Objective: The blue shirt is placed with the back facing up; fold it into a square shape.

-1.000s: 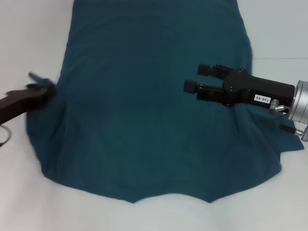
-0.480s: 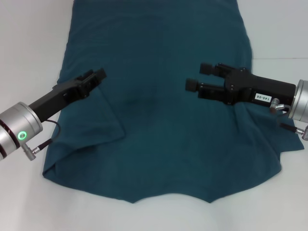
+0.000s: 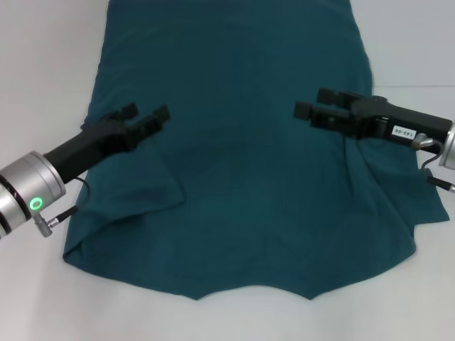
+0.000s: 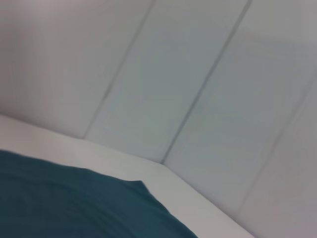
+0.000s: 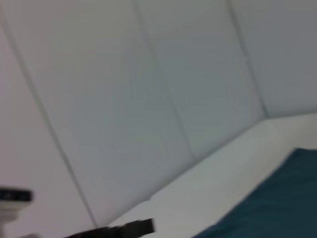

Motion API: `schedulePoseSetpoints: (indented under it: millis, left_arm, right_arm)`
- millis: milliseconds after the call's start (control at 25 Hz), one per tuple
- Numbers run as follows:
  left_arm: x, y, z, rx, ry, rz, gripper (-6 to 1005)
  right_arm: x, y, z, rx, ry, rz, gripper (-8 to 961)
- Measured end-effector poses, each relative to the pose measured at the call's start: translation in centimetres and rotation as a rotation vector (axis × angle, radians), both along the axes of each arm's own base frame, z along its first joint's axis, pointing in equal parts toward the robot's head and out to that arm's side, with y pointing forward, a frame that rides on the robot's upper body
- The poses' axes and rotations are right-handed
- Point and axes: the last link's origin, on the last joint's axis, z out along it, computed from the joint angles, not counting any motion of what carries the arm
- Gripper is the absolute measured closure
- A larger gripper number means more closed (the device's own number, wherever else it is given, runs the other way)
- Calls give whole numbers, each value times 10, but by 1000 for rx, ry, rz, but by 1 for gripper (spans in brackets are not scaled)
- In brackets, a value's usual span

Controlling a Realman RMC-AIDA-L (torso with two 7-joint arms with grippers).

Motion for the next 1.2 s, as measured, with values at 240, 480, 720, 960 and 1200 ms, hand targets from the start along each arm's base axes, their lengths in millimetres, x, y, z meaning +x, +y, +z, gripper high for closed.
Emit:
schedulePoseSetpoints:
  millis: [240, 480, 720, 960, 1200]
  left_arm:
    - [12, -8, -16, -40, 125, -151, 174]
    - [10, -19, -32, -117, 257, -243, 148]
    - [11, -30, -42, -168, 303, -324, 149]
    - [12, -34, -46, -191, 327, -358, 149]
    - [12, -37, -49, -218, 344, -381, 149]
  right_arm:
    - [17, 5, 14, -31, 46, -166, 40]
    - [45, 7, 29, -49, 100, -384, 40]
    - [73, 0, 50, -87, 169, -575, 40]
    - [105, -9, 69, -81, 172, -759, 39]
    - [125, -16, 74, -62, 177, -880, 40]
